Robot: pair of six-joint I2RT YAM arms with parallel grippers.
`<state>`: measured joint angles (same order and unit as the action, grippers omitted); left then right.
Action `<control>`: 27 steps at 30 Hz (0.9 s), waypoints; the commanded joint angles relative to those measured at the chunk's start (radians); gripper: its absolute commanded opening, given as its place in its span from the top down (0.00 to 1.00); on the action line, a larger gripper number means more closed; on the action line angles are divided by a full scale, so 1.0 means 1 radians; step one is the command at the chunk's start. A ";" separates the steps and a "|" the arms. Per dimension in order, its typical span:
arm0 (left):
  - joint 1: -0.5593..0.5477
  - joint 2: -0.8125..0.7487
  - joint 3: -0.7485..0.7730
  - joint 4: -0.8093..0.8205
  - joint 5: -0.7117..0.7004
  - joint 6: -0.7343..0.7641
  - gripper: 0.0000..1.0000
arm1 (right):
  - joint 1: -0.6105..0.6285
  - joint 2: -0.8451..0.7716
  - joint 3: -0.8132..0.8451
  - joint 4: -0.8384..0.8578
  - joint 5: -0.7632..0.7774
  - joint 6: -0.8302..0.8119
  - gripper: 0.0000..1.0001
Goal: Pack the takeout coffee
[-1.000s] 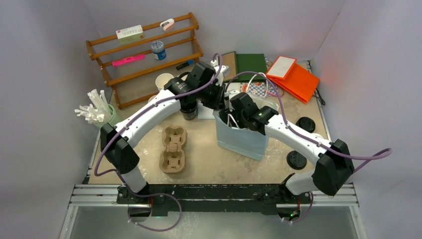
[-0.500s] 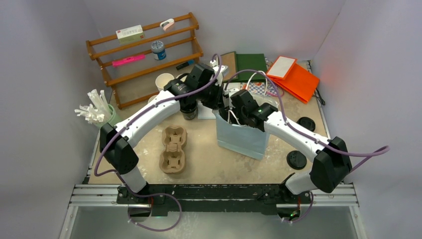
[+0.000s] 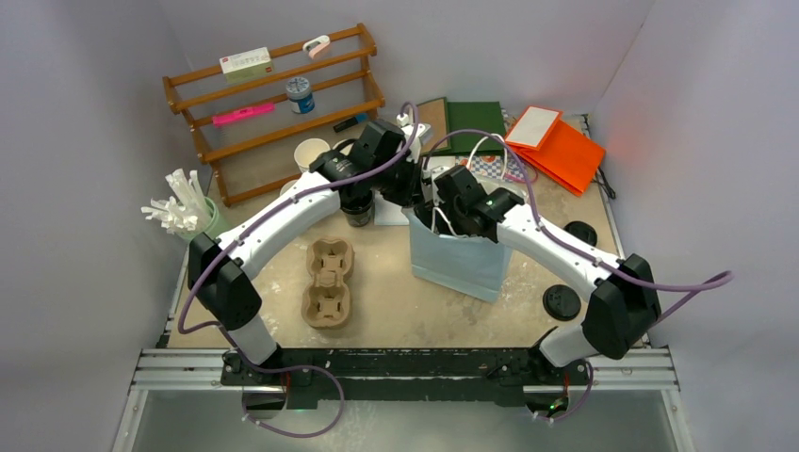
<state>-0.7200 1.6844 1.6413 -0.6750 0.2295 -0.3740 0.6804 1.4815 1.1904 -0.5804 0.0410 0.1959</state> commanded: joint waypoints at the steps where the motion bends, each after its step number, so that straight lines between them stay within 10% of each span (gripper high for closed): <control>1: -0.016 -0.044 0.006 0.031 0.075 0.007 1.00 | 0.004 0.026 0.023 -0.105 -0.044 0.040 0.14; 3: -0.016 -0.040 0.010 0.030 0.077 0.014 1.00 | 0.004 0.017 0.066 -0.123 -0.019 0.037 0.02; 21: -0.017 -0.027 0.054 0.014 0.093 0.119 1.00 | 0.004 -0.230 0.198 -0.231 -0.064 0.051 0.01; 27: -0.017 -0.067 0.023 0.113 0.116 0.196 1.00 | 0.004 -0.330 0.184 -0.293 -0.197 0.073 0.16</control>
<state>-0.7338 1.6817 1.6508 -0.6674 0.3107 -0.2562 0.6815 1.2098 1.3632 -0.7963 -0.0338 0.2493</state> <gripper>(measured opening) 0.024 0.900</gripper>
